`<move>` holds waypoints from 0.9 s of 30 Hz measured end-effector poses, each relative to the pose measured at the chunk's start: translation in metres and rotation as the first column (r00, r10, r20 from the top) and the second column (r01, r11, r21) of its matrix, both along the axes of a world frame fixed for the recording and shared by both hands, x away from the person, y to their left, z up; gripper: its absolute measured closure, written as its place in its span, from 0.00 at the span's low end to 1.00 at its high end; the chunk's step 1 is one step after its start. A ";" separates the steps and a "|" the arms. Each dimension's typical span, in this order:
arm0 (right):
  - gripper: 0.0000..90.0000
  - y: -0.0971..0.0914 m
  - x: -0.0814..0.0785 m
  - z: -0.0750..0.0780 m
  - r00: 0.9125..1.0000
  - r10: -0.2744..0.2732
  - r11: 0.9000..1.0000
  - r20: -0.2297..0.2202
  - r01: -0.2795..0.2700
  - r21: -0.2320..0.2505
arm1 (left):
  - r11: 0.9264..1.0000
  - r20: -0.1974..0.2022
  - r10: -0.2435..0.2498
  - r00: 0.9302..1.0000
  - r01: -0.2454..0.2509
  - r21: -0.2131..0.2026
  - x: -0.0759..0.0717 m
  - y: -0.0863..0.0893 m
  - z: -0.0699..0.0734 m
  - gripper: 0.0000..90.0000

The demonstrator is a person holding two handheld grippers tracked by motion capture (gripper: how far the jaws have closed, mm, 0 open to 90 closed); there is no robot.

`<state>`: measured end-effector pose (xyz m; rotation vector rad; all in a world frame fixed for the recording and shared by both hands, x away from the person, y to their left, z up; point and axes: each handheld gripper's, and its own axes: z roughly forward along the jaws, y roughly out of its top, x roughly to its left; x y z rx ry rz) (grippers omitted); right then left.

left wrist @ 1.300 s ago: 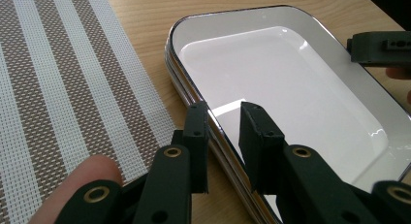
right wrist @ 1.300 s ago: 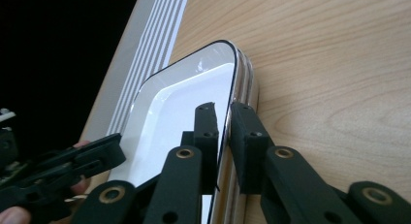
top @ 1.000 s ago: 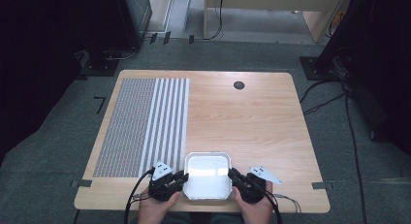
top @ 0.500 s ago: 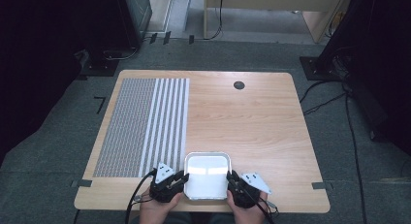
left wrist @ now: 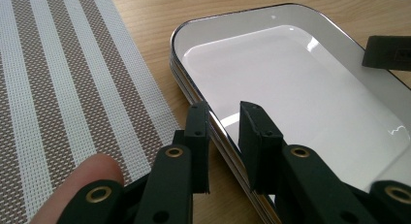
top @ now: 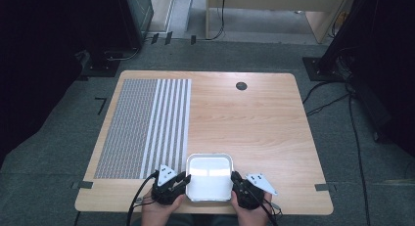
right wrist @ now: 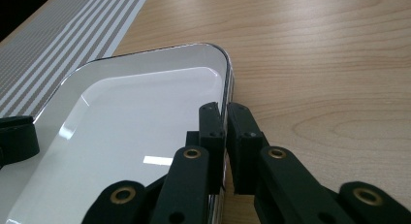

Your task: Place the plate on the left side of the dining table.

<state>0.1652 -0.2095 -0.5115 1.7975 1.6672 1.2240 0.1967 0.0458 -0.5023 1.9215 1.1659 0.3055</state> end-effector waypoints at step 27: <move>1.00 -0.025 -0.008 0.016 0.993 -0.115 0.988 0.013 0.113 0.108 | 1.000 0.081 -0.012 0.997 0.012 -0.001 -0.012 -0.014 0.012 0.74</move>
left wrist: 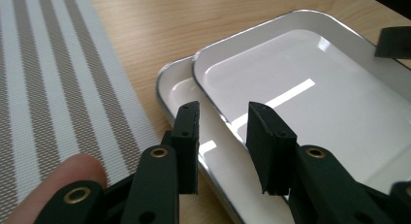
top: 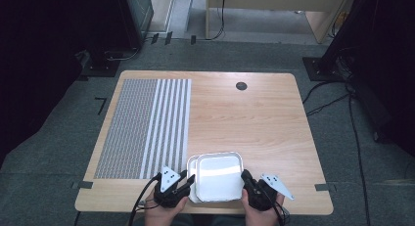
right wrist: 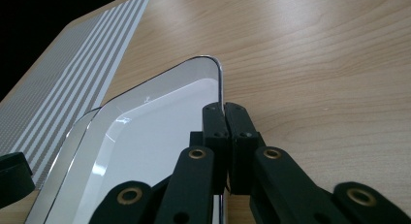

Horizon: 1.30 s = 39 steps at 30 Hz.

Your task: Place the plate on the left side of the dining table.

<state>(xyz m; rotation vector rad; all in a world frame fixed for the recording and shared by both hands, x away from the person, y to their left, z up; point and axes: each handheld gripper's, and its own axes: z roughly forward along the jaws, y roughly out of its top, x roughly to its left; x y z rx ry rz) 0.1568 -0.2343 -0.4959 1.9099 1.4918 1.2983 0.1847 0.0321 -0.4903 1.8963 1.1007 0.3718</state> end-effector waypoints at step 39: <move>1.00 0.016 0.012 0.004 0.999 0.003 0.998 -0.040 0.000 0.062 | 0.998 -0.084 0.053 0.995 -0.056 -0.029 0.008 0.001 0.007 0.89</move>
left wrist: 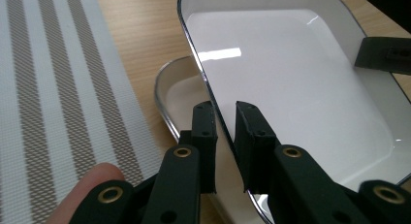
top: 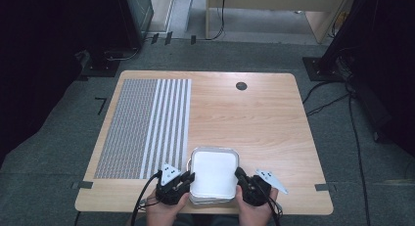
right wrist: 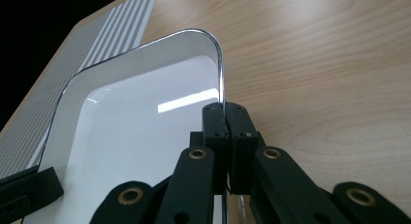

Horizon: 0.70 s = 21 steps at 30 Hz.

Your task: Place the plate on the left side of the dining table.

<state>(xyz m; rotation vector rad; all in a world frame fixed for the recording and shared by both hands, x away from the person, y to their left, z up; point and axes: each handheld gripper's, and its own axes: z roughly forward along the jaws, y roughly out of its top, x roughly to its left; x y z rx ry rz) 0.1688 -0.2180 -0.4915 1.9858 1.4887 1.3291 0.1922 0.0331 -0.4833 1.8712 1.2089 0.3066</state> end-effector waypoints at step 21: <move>1.00 0.040 0.045 0.028 0.997 0.065 0.998 0.030 -0.064 -0.012 | 0.995 0.040 0.095 0.995 -0.094 -0.007 0.032 0.039 0.028 0.92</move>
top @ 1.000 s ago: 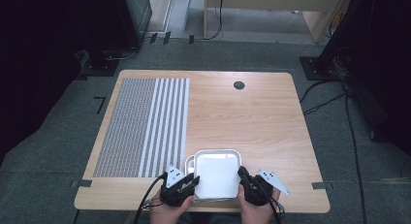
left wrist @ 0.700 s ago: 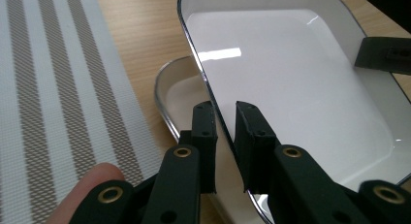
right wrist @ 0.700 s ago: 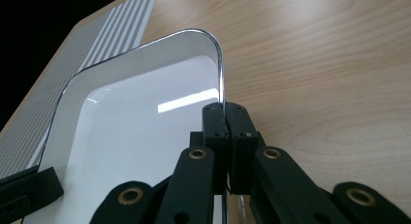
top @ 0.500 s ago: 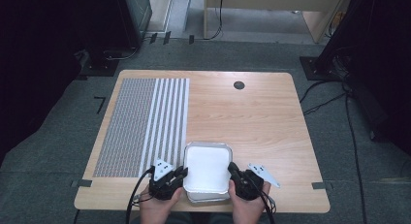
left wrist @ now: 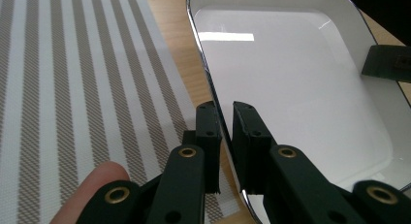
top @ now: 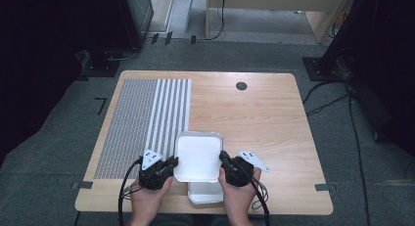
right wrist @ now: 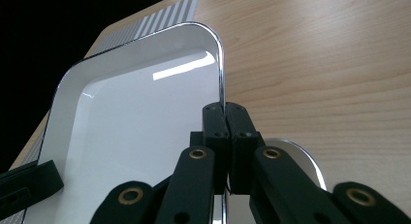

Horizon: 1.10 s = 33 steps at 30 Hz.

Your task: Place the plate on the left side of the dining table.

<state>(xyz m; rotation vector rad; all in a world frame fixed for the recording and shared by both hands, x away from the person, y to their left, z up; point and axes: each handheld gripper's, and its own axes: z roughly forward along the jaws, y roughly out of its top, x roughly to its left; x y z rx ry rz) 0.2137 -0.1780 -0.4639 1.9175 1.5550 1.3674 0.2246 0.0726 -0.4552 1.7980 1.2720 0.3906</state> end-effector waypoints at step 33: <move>1.00 0.089 0.085 0.018 0.996 0.089 0.996 -0.022 -0.089 -0.007 | 0.985 0.021 0.170 0.985 -0.169 -0.016 0.066 0.079 0.015 0.98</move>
